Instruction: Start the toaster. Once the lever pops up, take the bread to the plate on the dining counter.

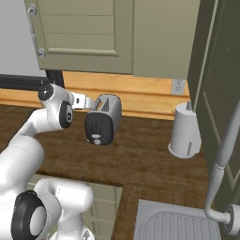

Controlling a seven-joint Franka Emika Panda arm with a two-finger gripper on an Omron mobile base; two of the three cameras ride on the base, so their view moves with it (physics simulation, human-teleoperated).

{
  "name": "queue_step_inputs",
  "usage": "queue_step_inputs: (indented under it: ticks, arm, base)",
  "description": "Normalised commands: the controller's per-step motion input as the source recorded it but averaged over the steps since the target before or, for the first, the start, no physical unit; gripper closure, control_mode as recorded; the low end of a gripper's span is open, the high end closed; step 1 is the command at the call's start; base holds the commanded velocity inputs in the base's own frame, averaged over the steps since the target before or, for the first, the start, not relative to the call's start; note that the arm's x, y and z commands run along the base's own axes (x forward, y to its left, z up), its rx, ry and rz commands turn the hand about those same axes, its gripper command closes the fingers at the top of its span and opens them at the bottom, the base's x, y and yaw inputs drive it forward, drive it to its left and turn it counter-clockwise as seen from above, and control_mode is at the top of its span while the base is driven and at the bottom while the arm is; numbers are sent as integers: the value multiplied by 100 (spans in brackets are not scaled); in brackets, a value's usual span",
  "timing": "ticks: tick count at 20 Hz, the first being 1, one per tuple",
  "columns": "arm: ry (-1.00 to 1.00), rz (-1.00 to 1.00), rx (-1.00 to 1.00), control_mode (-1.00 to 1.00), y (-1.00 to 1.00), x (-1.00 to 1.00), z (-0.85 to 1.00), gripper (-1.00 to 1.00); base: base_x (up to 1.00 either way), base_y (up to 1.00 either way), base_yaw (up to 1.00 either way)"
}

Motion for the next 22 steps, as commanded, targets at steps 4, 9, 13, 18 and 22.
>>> queue_step_inputs:
  ticks: [4,9,13,18,22]
  arm:
    - [0,0,0,-100,0,0,0,-100]
    - [0,0,0,-100,0,0,0,-100]
    - [0,0,0,-100,0,0,0,-100]
    - [0,0,0,-100,0,0,0,-100]
    - [0,0,0,-100,0,0,0,-100]
  base:
    - [0,0,0]
    - [0,0,0]
    - [0,0,0]
    - [0,0,0]
    - [0,0,0]
